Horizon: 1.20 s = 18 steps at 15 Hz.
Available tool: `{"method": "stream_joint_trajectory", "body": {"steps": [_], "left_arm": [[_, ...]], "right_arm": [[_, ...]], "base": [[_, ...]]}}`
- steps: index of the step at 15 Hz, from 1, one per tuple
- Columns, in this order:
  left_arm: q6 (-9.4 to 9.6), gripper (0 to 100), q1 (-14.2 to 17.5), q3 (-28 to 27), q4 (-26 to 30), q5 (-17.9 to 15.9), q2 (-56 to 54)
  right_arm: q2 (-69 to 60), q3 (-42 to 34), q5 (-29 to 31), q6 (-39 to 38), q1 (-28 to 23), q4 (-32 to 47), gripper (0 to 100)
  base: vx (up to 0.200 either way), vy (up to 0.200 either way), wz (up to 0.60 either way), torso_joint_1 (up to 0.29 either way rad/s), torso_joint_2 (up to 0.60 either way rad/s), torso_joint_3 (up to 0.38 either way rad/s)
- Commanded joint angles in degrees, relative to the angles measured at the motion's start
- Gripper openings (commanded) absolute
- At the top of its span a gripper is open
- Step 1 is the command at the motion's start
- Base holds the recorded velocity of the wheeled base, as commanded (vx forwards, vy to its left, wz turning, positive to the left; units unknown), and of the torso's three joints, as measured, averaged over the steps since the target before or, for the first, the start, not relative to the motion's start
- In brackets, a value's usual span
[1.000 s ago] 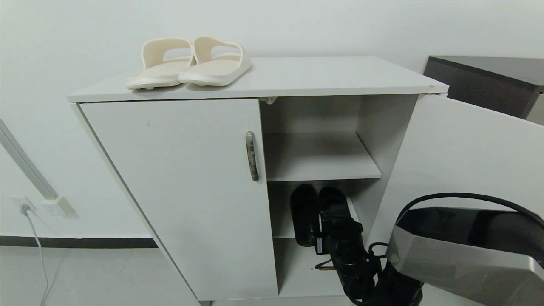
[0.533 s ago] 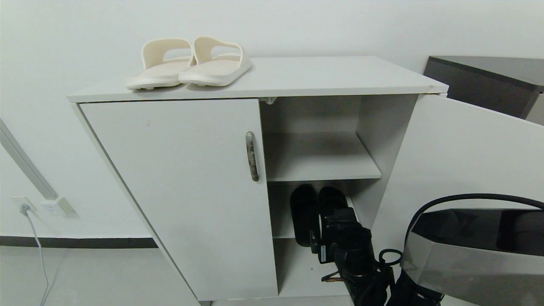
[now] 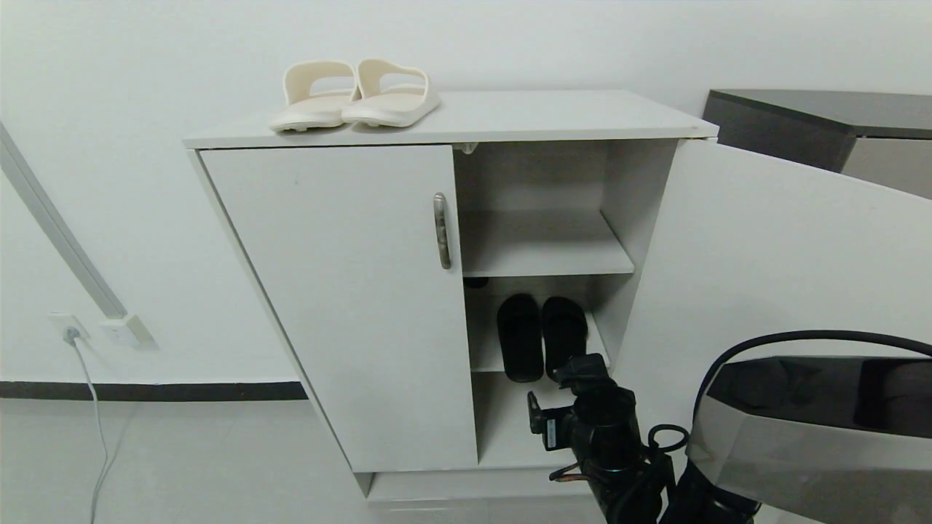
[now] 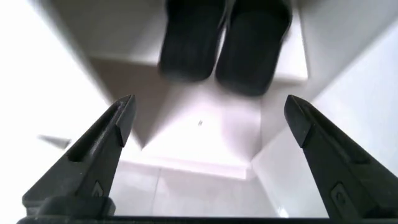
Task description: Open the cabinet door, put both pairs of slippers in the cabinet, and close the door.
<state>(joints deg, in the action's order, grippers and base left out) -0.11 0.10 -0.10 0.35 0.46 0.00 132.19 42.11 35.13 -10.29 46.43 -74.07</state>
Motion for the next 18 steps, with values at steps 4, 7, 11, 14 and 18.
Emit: {"method": "stream_joint_trajectory", "body": {"steps": [4,7,11,14,18], "left_arm": [[0.11,0,0.0,0.0,0.0,0.0,0.1],[0.11,0,0.0,0.0,0.0,0.0,0.1],[0.02,0,0.0,0.0,0.0,0.0,0.1],[0.02,0,0.0,-0.1,0.0,-0.1,0.1],[0.02,0,0.0,-0.1,0.1,-0.1,0.1]], "right_arm": [[-0.4,-0.4,-0.5,0.3,0.1,-0.2,100],[-0.9,-0.9,-0.4,0.3,0.1,-0.2,100],[-0.8,-1.9,-0.2,0.3,0.1,-0.5,100],[-0.6,-4.2,-0.1,0.2,0.1,-3.3,100],[-0.2,-5.6,-0.2,0.1,0.5,-4.9,100]], "base": [[0.000,0.000,0.00,0.000,0.00,0.000],[0.000,0.000,0.00,0.000,0.00,0.000],[0.000,0.000,0.00,0.000,0.00,0.000],[0.000,0.000,0.00,0.000,0.00,0.000],[0.000,0.000,0.00,0.002,0.00,0.146]]}}
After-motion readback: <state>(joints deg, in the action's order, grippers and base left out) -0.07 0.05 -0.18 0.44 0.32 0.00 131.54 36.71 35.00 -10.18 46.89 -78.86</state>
